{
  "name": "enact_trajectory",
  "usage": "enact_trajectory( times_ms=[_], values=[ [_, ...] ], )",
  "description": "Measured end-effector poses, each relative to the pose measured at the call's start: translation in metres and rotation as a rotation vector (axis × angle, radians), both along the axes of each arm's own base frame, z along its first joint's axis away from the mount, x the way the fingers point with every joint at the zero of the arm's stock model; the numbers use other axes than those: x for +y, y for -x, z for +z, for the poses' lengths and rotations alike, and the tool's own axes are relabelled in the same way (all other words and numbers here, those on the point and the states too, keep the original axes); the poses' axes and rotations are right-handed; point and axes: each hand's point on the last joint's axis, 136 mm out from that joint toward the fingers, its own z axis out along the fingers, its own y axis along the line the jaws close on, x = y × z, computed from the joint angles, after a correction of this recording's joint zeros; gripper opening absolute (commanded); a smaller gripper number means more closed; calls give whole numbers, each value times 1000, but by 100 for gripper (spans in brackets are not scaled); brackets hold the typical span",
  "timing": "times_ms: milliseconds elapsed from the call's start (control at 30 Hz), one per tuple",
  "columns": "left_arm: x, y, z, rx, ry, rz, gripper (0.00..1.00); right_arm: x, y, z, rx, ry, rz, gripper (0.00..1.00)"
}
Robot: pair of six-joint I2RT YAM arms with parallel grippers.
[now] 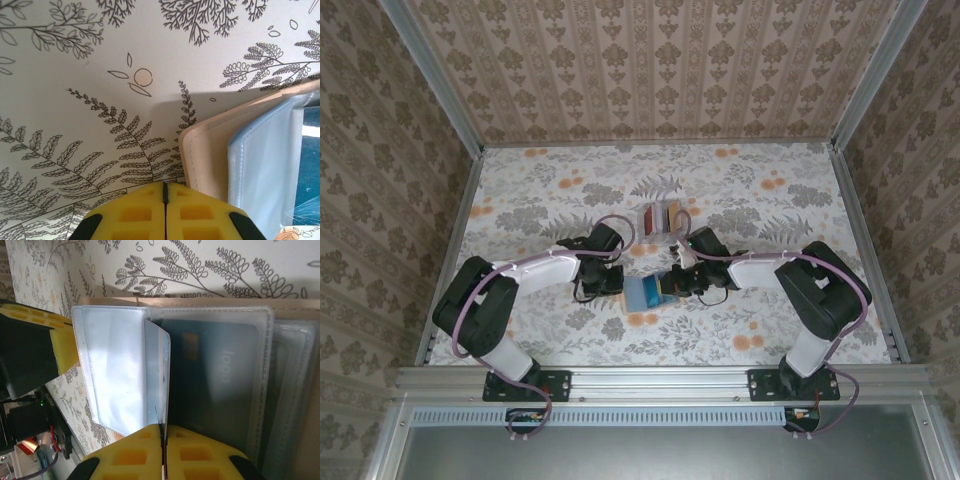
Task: Put the credit cards into the card holder
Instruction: Insert the credit card into the card slot.
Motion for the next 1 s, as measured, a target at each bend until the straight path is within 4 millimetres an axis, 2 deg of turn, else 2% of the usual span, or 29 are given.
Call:
enact_trajectory(
  times_ms=[300,433,633,733,867,1000],
  values=[
    [-2,1,0,-2,-1,-6,6,1,2,1,-2,31,0,11],
    [-2,1,1,-9,-9,-9,6,13,0,5,-28,69,12,12],
    [-3,1,2,-10,-14,-14,6,27,3,-1,-51,167,37,15],
    [-3,1,2,-11,-14,-15,6,25,2,-2,-64,205,35,17],
    [-3,1,2,-11,-13,-15,6,18,1,-4,-81,262,30,31],
    [-5,1,3,-18,-8,-19,6,3,1,5,-118,329,11,36]
  ],
)
